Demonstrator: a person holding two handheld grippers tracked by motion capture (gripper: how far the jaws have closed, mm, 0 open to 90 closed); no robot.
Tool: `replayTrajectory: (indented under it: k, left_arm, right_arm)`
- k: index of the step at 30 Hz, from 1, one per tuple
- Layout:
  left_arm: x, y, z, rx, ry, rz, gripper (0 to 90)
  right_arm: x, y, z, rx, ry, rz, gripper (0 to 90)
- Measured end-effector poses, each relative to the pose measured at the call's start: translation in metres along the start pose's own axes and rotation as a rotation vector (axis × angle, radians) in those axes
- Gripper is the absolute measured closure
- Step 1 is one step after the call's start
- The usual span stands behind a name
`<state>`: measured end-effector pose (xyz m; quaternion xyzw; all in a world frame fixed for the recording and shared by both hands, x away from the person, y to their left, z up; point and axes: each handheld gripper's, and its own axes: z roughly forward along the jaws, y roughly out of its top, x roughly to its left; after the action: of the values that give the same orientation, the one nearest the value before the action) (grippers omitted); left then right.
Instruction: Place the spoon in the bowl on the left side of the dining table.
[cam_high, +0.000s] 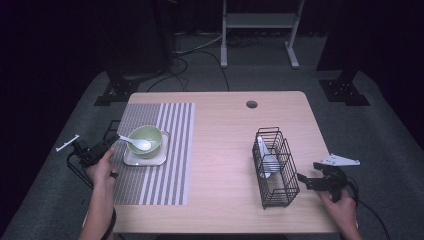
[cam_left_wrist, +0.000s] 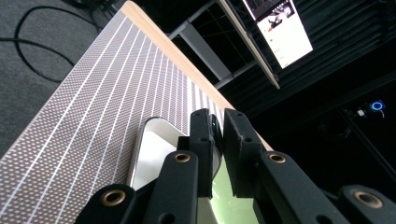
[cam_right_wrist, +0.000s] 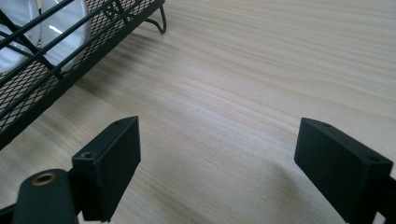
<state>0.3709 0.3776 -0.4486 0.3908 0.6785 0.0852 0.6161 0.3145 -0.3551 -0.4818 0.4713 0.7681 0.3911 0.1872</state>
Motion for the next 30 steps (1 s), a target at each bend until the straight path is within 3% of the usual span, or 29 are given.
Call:
replayTrajectory:
  k: [19, 30]
  left_arm:
    - [0.0038, -0.0058, 0.0018, 0.024, 0.001, 0.008, 77.4]
    - [-0.0014, -0.0083, -0.0041, 0.044, 0.021, 0.068, 65.9]
  right_arm:
    - [0.0002, 0.0001, -0.0002, -0.002, -0.001, -0.005, 13.5]
    - [-0.0002, 0.0001, -0.0006, -0.004, -0.001, 0.002, 13.5]
